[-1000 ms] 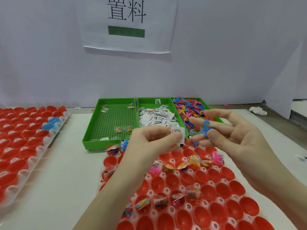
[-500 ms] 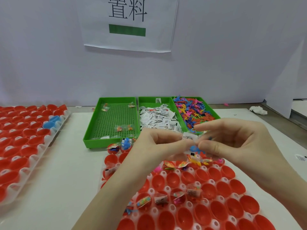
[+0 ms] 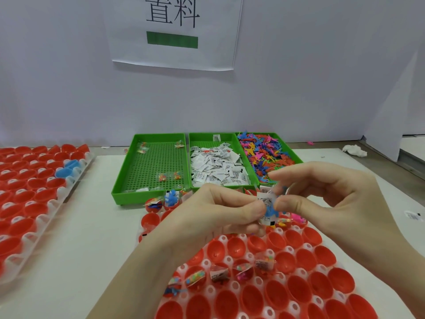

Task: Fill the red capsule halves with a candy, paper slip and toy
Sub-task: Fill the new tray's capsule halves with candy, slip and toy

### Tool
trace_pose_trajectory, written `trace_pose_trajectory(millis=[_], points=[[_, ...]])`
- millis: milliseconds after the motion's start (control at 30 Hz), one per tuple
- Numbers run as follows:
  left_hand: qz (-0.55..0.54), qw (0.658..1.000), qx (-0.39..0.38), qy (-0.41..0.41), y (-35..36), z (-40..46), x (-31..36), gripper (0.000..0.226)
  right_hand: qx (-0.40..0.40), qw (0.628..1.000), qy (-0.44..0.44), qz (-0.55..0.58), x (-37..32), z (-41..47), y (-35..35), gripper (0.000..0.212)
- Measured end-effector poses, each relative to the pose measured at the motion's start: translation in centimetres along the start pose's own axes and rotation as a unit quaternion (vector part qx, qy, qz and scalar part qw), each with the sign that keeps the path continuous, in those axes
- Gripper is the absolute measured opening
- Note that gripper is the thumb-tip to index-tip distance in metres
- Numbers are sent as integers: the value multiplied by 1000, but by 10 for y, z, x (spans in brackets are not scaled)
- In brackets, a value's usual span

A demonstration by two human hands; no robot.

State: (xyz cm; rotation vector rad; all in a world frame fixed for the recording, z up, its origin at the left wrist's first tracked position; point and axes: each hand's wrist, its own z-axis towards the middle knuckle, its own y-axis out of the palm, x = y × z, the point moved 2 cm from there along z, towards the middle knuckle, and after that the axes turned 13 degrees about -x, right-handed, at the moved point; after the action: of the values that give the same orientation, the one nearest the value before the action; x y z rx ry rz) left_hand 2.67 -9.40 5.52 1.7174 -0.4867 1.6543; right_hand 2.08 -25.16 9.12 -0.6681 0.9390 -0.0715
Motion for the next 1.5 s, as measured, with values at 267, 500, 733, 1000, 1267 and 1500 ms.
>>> trace_pose_trajectory(millis=[267, 500, 733, 1000, 1267, 1500], points=[[1, 1000, 30, 0, 8, 7, -5, 4, -53, 991, 82, 91, 10, -6, 1, 26], [105, 991, 78, -1, 9, 9, -9, 12, -59, 986, 102, 120, 15, -16, -4, 8], [285, 951, 119, -21, 3, 13, -16, 4, -36, 988, 147, 39, 33, -24, -11, 29], [580, 802, 39, -137, 2, 15, -34, 36, -109, 967, 172, -156, 56, -35, -1, 37], [574, 805, -6, -150, 4, 15, -40, 28, -227, 925, 163, -256, 71, -33, 15, 10], [586, 799, -16, -135, 8, 16, -41, 28, -238, 913, 194, -270, 75, -29, 17, 6]])
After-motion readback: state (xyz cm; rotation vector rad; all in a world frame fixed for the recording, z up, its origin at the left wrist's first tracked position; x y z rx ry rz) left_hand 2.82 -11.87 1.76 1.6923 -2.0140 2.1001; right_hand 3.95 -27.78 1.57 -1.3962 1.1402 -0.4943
